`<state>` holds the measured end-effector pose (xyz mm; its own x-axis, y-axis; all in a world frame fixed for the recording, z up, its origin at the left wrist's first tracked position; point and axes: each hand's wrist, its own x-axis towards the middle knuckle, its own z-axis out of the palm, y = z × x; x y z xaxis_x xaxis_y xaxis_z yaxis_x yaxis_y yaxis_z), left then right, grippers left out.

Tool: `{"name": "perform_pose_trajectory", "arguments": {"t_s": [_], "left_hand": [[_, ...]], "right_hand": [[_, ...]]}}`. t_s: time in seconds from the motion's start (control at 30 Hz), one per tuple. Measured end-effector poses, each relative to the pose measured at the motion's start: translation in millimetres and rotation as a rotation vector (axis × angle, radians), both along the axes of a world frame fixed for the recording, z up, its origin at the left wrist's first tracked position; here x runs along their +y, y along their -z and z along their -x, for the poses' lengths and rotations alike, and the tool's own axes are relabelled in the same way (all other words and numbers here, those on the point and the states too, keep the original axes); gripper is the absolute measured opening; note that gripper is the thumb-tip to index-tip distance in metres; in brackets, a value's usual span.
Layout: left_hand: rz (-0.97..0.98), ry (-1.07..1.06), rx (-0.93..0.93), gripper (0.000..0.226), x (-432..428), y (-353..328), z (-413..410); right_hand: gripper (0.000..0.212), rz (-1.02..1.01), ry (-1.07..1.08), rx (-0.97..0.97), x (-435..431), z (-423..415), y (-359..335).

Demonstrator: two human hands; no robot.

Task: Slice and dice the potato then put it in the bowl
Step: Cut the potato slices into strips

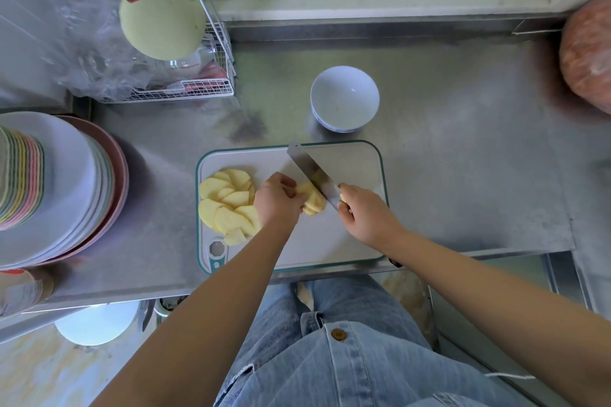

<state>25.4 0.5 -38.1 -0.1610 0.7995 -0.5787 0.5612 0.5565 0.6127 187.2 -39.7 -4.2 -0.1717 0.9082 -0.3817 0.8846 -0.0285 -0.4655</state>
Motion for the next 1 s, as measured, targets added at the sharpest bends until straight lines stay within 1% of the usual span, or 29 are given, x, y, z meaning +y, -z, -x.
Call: {"name": "perform_pose_trajectory", "arguments": {"t_s": [0.1, 0.2, 0.37, 0.57, 0.73, 1.0], "left_hand": [[-0.016, -0.093, 0.000, 0.033, -7, 0, -2], [-0.007, -0.180, 0.010, 0.029, -12, 1, -4], [0.020, -0.229, 0.006, 0.021, -11, 3, -5], [0.065, -0.260, -0.045, 0.018, -8, 5, -4], [0.097, -0.242, -0.078, 0.017, -4, 5, -2], [0.080, -0.241, -0.075, 0.018, -5, 9, -2]], "right_hand": [[0.015, -0.007, -0.008, 0.014, 8, -1, -11], [0.013, 0.023, -0.073, -0.033, 12, -2, -19], [0.009, 0.064, -0.156, -0.101, 11, -2, -23], [0.009, 0.084, -0.178, -0.127, 8, -5, -24], [0.010, 0.086, -0.179, -0.130, 6, -2, -13], [0.014, 0.050, -0.101, -0.034, 0, 4, 1]]}}
